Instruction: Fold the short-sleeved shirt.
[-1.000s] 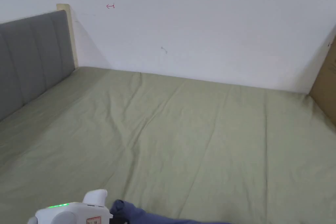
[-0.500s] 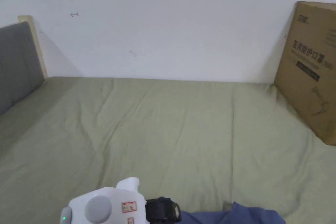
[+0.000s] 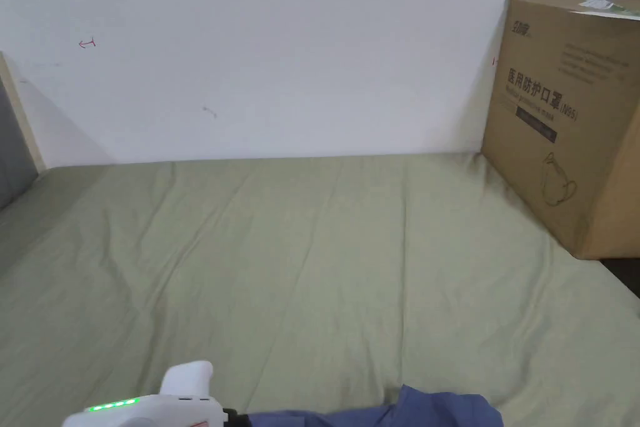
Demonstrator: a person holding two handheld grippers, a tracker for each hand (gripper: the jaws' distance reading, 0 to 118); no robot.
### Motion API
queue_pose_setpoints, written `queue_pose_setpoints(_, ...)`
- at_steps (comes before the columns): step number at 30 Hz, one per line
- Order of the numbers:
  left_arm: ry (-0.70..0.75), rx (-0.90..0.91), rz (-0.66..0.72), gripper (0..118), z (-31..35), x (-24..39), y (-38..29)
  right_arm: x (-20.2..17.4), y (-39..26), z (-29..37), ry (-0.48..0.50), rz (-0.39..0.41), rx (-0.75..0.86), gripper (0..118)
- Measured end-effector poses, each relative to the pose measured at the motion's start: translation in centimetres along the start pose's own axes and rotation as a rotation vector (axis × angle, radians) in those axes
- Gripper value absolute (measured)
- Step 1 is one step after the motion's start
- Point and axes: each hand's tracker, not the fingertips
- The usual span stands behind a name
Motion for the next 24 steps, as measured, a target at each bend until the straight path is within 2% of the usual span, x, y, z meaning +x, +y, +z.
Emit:
queue_pose_setpoints(2,-0.041,-0.053,0.013,0,-2.6,0.8,-0.5,0.7,0.4,-0.1,-0.011,-0.03,0.001,1)
queue_pose_setpoints(4,-0.031,-0.103,-0.047,0,-6.0,2.1,-1.4,0.7,0.5,0.3,-0.006,-0.054,0.004,1)
queue_pose_setpoints(5,-0.018,-0.14,-0.064,0,-7.7,2.6,-1.9,2.5,0.6,-0.9,-0.007,-0.055,-0.008,1)
queue_pose_setpoints(6,-0.001,-0.179,-0.065,0,-9.4,2.9,-2.6,2.8,0.7,-1.3,-0.014,-0.032,-0.006,1)
queue_pose_setpoints(7,-0.01,-0.177,-0.036,0,-10.1,3.1,-3.1,2.9,0.8,-1.5,-0.044,0.024,-0.012,1)
queue_pose_setpoints(9,-0.06,-0.113,0.02,0,-9.5,3.9,-3.2,2.1,1.2,-1.3,-0.1,0.105,0.001,1)
queue_pose_setpoints(10,-0.104,-0.12,0.047,0,-8.8,3.9,-2.9,2.0,1.3,-1.4,-0.103,0.103,-0.003,1)
queue_pose_setpoints(11,-0.24,-0.13,0.088,0,-8.2,3.9,-2.9,2.0,1.3,-1.5,-0.091,0.086,-0.001,1)
queue_pose_setpoints(13,-0.609,-0.227,0.195,0,-6.4,3.4,-2.7,2.6,1.2,-1.3,-0.069,0.031,-0.007,1)
queue_pose_setpoints(14,-0.682,-0.22,0.194,0,-5.1,3.3,-2.5,2.6,1.2,-1.4,-0.063,0.017,-0.005,1)
queue_pose_setpoints(16,-0.495,-0.015,0.1,0,-0.8,1.0,-1.4,2.2,1.7,-1.7,-0.062,0.024,-0.007,1)
queue_pose_setpoints(17,-0.431,0.025,0.102,0,0.5,-0.7,-0.7,2.2,1.8,-1.7,-0.062,0.029,-0.008,1)
queue_pose_setpoints(20,-0.373,0.07,0.219,0,3.2,-7.2,0.5,1.3,2.0,-2.1,-0.05,0.046,-0.01,1)
queue_pose_setpoints(21,-0.341,0.079,0.238,8,3.7,-9.3,0.6,1.1,1.9,-2.1,-0.04,0.048,-0.013,1)
queue_pose_setpoints(22,-0.318,0.076,0.254,46,4.1,-11.3,0.7,0.7,1.8,-2.4,-0.031,0.051,-0.02,1)
queue_pose_setpoints(23,-0.337,0.061,0.259,92,4.1,-12.9,0.7,0.3,1.6,-2.8,-0.022,0.053,-0.033,1)
queue_pose_setpoints(24,-0.371,0.017,0.292,118,3.5,-14.7,0.6,-0.2,1.5,-3.1,-0.005,0.055,-0.055,1)
